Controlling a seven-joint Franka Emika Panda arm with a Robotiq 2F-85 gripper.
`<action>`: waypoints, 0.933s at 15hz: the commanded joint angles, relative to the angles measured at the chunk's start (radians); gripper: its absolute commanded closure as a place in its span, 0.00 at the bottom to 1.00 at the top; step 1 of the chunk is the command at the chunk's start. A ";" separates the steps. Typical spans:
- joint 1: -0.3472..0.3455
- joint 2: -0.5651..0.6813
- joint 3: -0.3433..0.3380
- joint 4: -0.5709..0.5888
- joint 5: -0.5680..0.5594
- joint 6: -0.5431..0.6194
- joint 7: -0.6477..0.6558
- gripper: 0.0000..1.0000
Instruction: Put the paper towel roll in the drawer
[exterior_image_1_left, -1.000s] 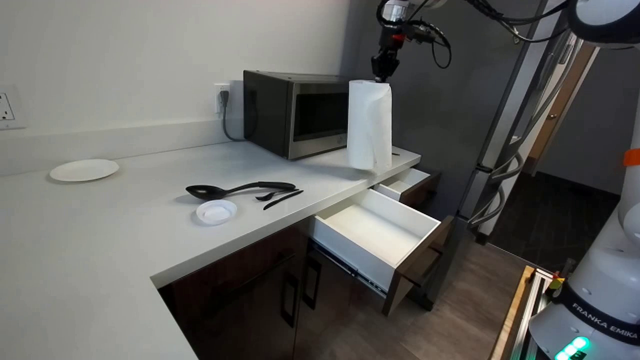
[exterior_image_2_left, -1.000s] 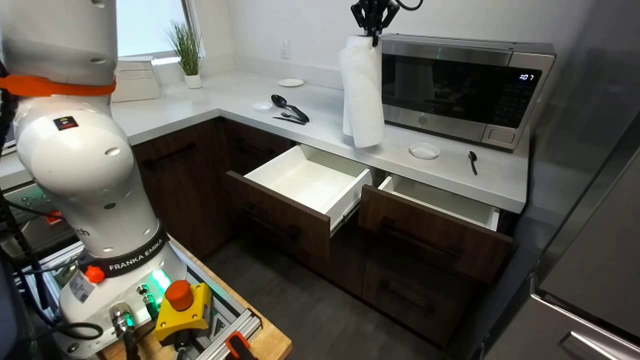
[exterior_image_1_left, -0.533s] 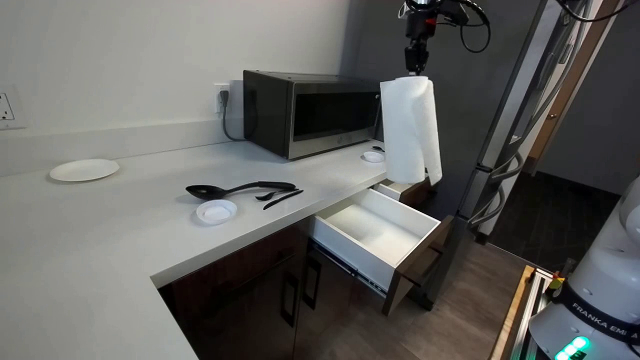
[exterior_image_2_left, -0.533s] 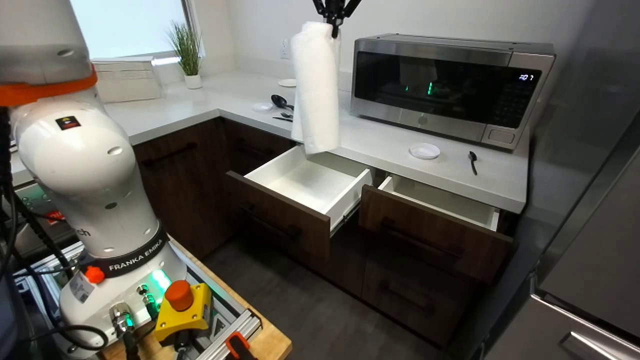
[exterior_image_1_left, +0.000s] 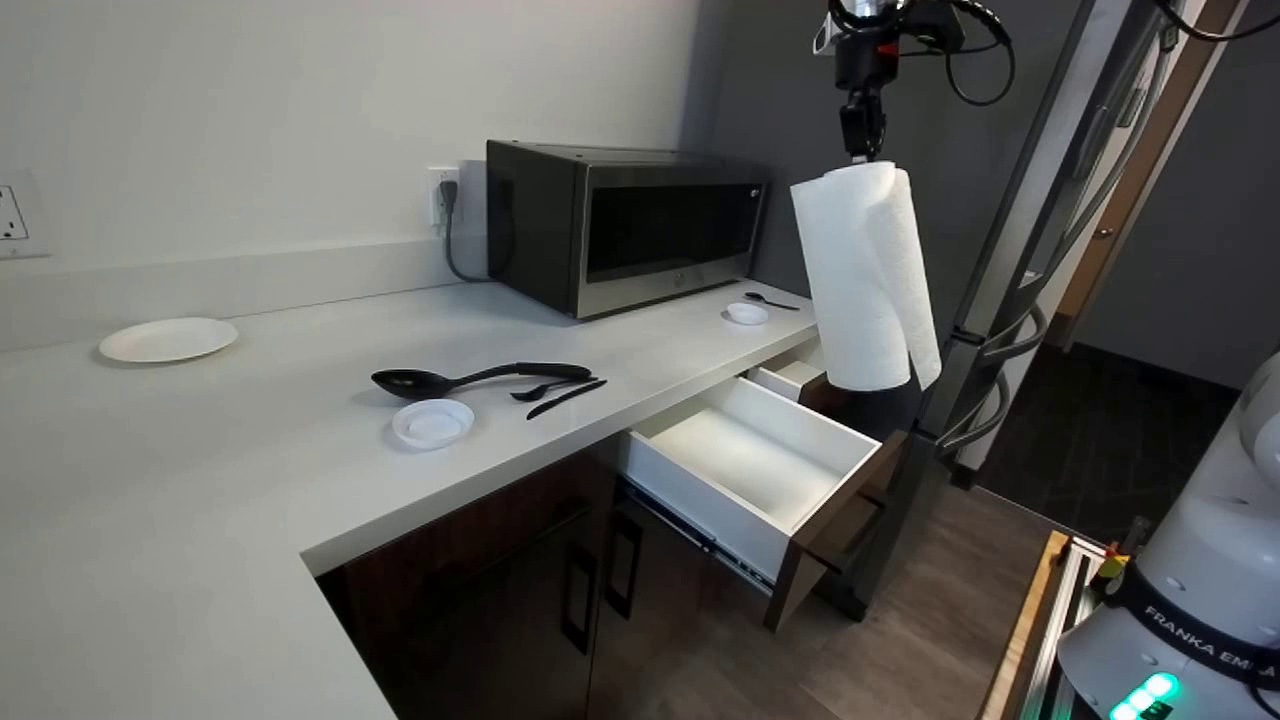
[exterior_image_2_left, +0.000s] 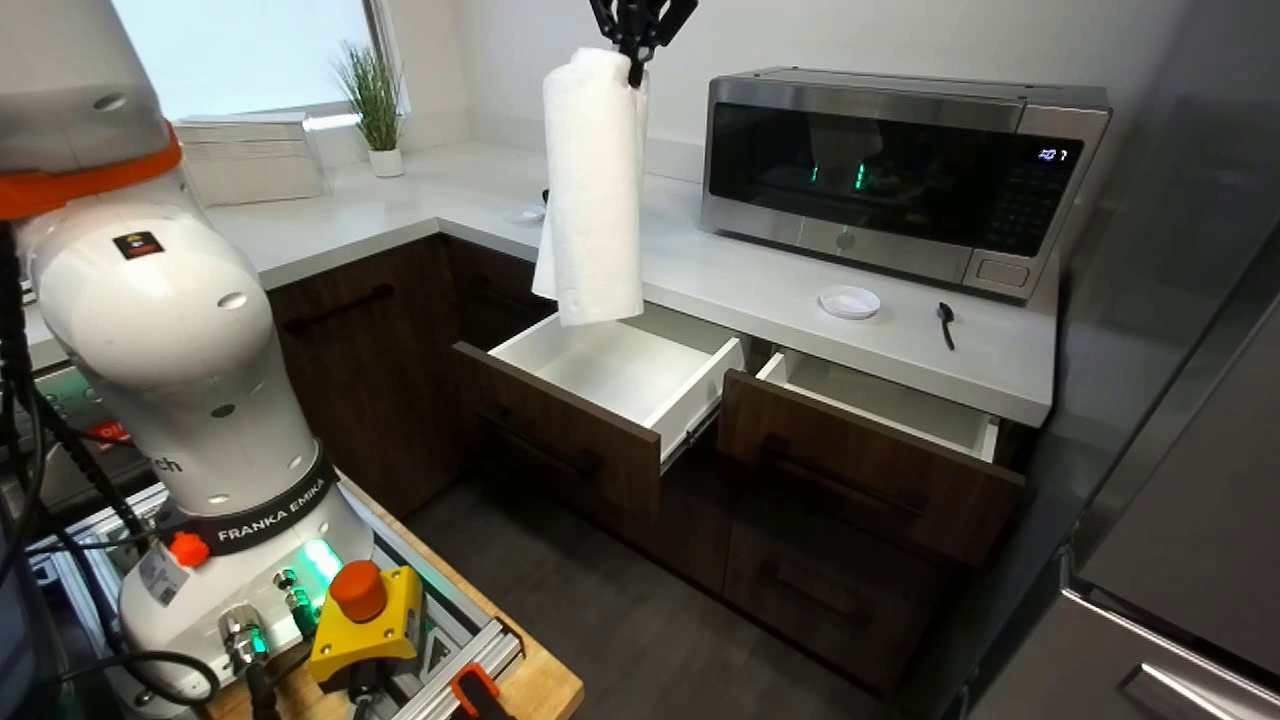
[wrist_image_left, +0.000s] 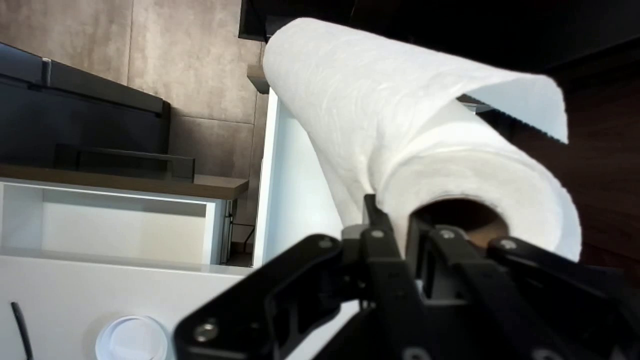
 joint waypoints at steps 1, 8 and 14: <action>0.009 0.002 -0.008 0.004 0.000 -0.004 0.000 0.97; 0.071 0.046 0.058 -0.036 -0.214 0.018 0.062 0.97; 0.140 0.080 0.122 -0.105 -0.310 0.033 0.186 0.97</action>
